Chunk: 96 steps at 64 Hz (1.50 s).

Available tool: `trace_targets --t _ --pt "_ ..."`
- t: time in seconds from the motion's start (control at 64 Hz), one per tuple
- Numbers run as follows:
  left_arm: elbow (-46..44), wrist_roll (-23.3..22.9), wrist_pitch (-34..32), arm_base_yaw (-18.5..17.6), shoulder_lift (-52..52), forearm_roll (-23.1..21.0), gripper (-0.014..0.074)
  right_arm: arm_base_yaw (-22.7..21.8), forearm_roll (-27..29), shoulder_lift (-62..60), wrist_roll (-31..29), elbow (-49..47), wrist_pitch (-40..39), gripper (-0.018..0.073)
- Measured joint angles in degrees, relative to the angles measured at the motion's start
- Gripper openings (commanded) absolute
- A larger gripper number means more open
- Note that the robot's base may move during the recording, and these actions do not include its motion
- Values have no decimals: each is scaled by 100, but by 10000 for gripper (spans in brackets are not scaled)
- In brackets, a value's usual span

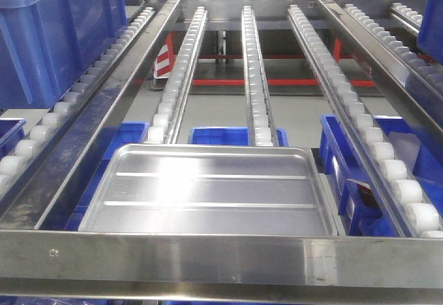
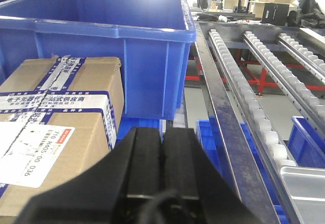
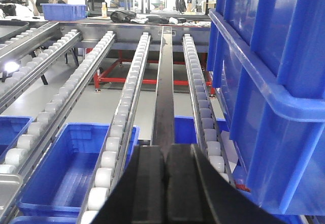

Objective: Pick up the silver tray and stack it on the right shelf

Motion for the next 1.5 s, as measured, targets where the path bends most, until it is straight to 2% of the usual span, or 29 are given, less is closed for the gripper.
trace_targets --t 0.109,0.235,0.328,0.422,0.578,0.735,0.844,0.922,1.001,1.048,1.157,1.22,1.266,1.36,1.438,1.501 --pt "0 0 -66 0 0 0 -92 0 0 0 0 0 -142 57" --pt "-2 0 -472 0 0 -205 -92 0 0 0 0 0 -591 57" --pt "-335 0 -262 0 0 -241 -92 0 0 0 0 -208 -708 57" --pt "-1057 0 166 0 0 -241 -92 0 0 0 0 -707 -612 57" --pt "-2477 0 1345 0 540 -241 -91 13 0 592 0 -1874 -190 57" --pt "-3739 49 2486 0 1771 -241 -88 26 0 1380 0 -2669 379 60" --pt "-4498 218 3079 0 2785 -289 -60 269 0 1794 0 -2804 731 67" --pt "-4870 606 3497 0 3406 -586 90 479 0 1986 0 -2816 905 131" --pt "-5151 947 3873 0 4008 -1122 295 791 0 2232 0 -2816 1056 274" --pt "-5221 1021 4007 0 4286 -1427 360 957 0 2364 0 -2816 1100 347" --pt "-5260 1110 4216 0 4822 -2156 368 1332 82 2706 0 -2816 1118 482" --pt "-5260 1271 4375 0 5049 -2614 367 1587 260 2959 0 -2816 1203 514" --pt "-5260 1589 4476 -99 5246 -3016 367 1782 413 3162 0 -2816 1272 517" --pt "-5260 1956 4447 -682 5603 -3462 360 2214 664 3630 0 -2816 1346 516" --pt "-5264 2168 4276 -1288 5876 -3551 338 2537 751 4031 0 -2816 1346 516" --pt "-5273 2269 4174 -1591 6161 -3614 335 2733 802 4337 0 -2816 1346 516"
